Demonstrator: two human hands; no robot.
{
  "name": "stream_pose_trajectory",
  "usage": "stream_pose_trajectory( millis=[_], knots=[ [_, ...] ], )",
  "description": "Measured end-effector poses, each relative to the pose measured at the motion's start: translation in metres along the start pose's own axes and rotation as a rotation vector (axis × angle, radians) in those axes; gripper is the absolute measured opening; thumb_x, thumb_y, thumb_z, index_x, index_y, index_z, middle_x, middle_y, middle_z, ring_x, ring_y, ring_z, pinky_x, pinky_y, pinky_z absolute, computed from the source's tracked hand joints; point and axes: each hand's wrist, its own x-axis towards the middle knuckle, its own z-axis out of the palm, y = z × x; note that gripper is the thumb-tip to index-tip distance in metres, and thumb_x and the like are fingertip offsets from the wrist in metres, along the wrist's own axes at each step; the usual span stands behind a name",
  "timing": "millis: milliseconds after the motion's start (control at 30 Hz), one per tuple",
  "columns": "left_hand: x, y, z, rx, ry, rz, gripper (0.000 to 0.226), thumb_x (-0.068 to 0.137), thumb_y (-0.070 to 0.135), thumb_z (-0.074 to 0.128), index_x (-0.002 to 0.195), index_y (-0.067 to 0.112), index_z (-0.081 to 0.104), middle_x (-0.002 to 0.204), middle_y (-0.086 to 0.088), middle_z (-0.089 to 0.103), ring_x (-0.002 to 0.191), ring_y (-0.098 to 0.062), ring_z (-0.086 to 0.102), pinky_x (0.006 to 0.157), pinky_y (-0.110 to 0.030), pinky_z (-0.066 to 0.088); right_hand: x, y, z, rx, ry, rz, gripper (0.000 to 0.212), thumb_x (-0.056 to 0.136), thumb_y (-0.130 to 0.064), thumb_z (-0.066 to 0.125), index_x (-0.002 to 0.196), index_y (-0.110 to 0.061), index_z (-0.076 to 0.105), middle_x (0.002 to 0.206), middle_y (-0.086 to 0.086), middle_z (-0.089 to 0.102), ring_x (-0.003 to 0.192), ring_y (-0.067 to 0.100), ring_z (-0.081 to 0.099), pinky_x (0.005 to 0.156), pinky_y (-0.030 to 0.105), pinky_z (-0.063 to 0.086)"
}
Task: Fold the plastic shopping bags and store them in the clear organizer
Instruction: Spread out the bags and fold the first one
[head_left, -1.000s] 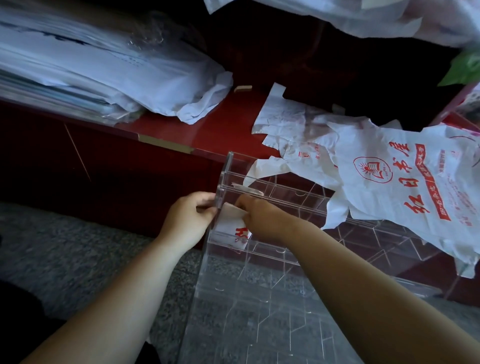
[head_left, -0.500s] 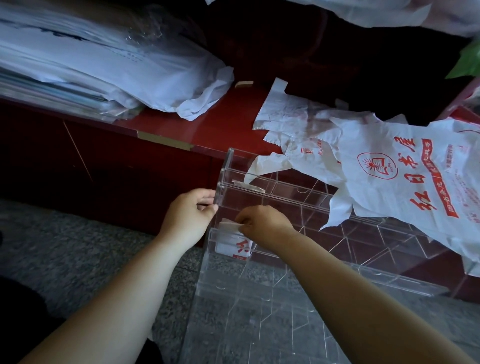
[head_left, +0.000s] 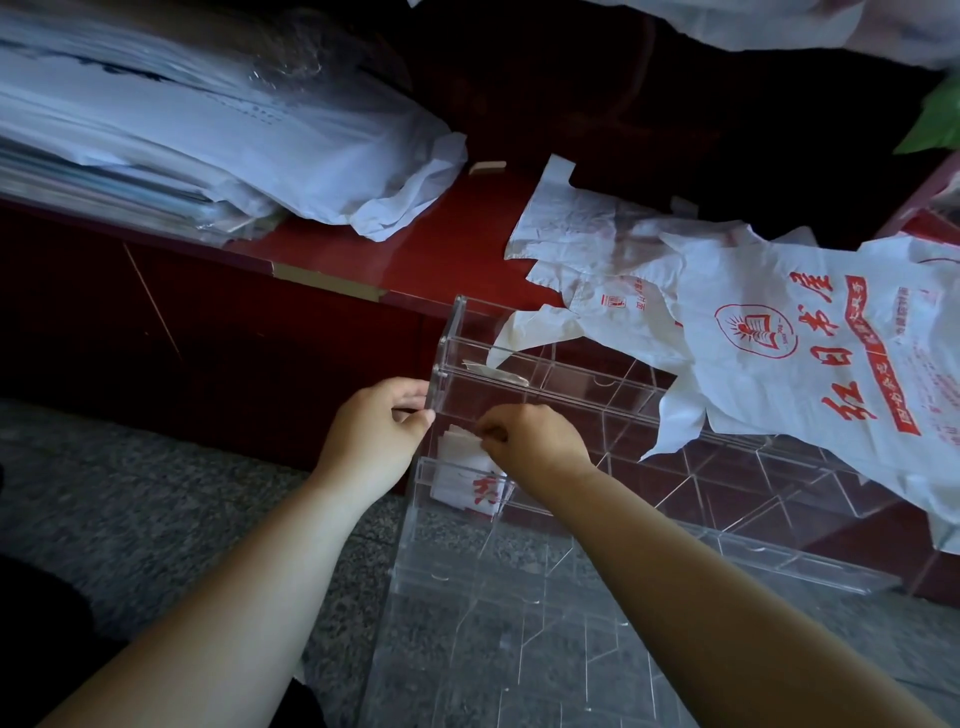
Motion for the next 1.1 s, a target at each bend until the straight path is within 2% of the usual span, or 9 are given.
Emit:
stream_pose_trajectory(
  millis=[133, 300, 467, 567, 700, 767, 867, 1000, 1100],
  knots=[
    [-0.001, 0.001, 0.000, 0.014, 0.002, 0.011, 0.026, 0.088, 0.006, 0.055, 0.113, 0.012, 0.063, 0.112, -0.005, 0.064, 0.093, -0.010, 0.054, 0.083, -0.022, 0.038, -0.006, 0.005, 0.006, -0.192, 0.088, -0.084, 0.027, 0.092, -0.018, 0.049, 0.117, -0.015, 0.058, 0.111, 0.005, 0.065, 0.102, 0.025, 0.059, 0.078, 0.030, 0.046],
    [-0.004, 0.005, 0.001, 0.083, 0.071, 0.040, 0.032, 0.089, 0.009, 0.055, 0.120, 0.013, 0.057, 0.120, -0.001, 0.059, 0.093, -0.008, 0.051, 0.079, -0.022, 0.037, -0.031, 0.017, 0.002, -0.126, 0.476, -0.256, 0.008, 0.055, -0.015, 0.066, 0.061, -0.012, 0.064, 0.055, -0.003, 0.060, 0.047, 0.018, 0.059, 0.032, 0.019, 0.034],
    [-0.016, 0.022, 0.006, 0.162, 0.304, 0.193, 0.044, 0.083, 0.009, 0.063, 0.125, 0.004, 0.049, 0.130, -0.013, 0.045, 0.120, -0.026, 0.044, 0.096, -0.028, 0.034, -0.072, 0.037, -0.018, -0.007, 0.528, -0.254, 0.006, 0.063, -0.016, 0.067, 0.068, -0.016, 0.069, 0.061, -0.006, 0.064, 0.050, 0.010, 0.058, 0.040, 0.018, 0.044],
    [-0.025, 0.034, 0.012, 0.288, 0.375, 0.504, 0.035, 0.083, 0.014, 0.056, 0.114, -0.001, 0.057, 0.119, -0.019, 0.055, 0.116, -0.029, 0.045, 0.097, -0.035, 0.032, -0.091, 0.052, -0.038, -0.022, 0.641, -0.211, 0.009, 0.069, -0.020, 0.064, 0.073, -0.014, 0.070, 0.065, -0.004, 0.066, 0.057, 0.013, 0.061, 0.047, 0.020, 0.048],
    [-0.039, 0.047, 0.040, 0.424, 0.178, 0.767, 0.045, 0.082, 0.026, 0.041, 0.123, 0.009, 0.046, 0.127, -0.016, 0.055, 0.122, -0.022, 0.035, 0.112, -0.037, 0.018, -0.109, 0.080, -0.071, -0.144, 0.696, 0.002, 0.026, 0.069, -0.013, 0.069, 0.093, -0.005, 0.069, 0.094, 0.010, 0.069, 0.087, 0.028, 0.065, 0.071, 0.030, 0.052],
    [-0.040, 0.049, 0.054, 0.520, 0.098, 0.775, 0.050, 0.082, 0.031, 0.038, 0.128, 0.011, 0.038, 0.132, -0.015, 0.052, 0.125, -0.021, 0.032, 0.112, -0.029, 0.003, -0.114, 0.090, -0.087, -0.134, 0.619, 0.117, 0.036, 0.083, -0.013, 0.064, 0.118, -0.006, 0.059, 0.125, 0.009, 0.057, 0.117, 0.027, 0.050, 0.094, 0.032, 0.040],
    [-0.034, 0.048, 0.065, 0.621, 0.042, 0.707, 0.056, 0.085, 0.043, 0.034, 0.130, 0.010, 0.035, 0.132, -0.017, 0.052, 0.124, -0.022, 0.031, 0.111, -0.028, -0.002, -0.109, 0.098, -0.096, -0.157, 0.549, 0.135, 0.045, 0.092, -0.024, 0.052, 0.135, -0.015, 0.043, 0.141, -0.001, 0.043, 0.131, 0.017, 0.034, 0.103, 0.023, 0.025],
    [-0.029, 0.043, 0.068, 0.679, -0.030, 0.621, 0.065, 0.095, 0.055, 0.009, 0.125, 0.008, 0.042, 0.127, -0.016, 0.057, 0.123, -0.023, 0.032, 0.111, -0.031, -0.003, -0.088, 0.098, -0.092, -0.256, 0.472, 0.068, 0.042, 0.093, -0.025, 0.048, 0.134, -0.015, 0.044, 0.139, 0.000, 0.046, 0.130, 0.019, 0.037, 0.104, 0.026, 0.025],
    [-0.025, 0.036, 0.068, 0.720, 0.010, 0.668, 0.068, 0.095, 0.056, 0.008, 0.122, 0.008, 0.049, 0.126, -0.014, 0.058, 0.122, -0.022, 0.034, 0.108, -0.032, 0.002, -0.076, 0.098, -0.089, -0.278, 0.582, 0.008, 0.018, 0.083, -0.010, 0.059, 0.096, -0.005, 0.070, 0.098, 0.010, 0.070, 0.095, 0.030, 0.062, 0.083, 0.035, 0.046]
  ],
)
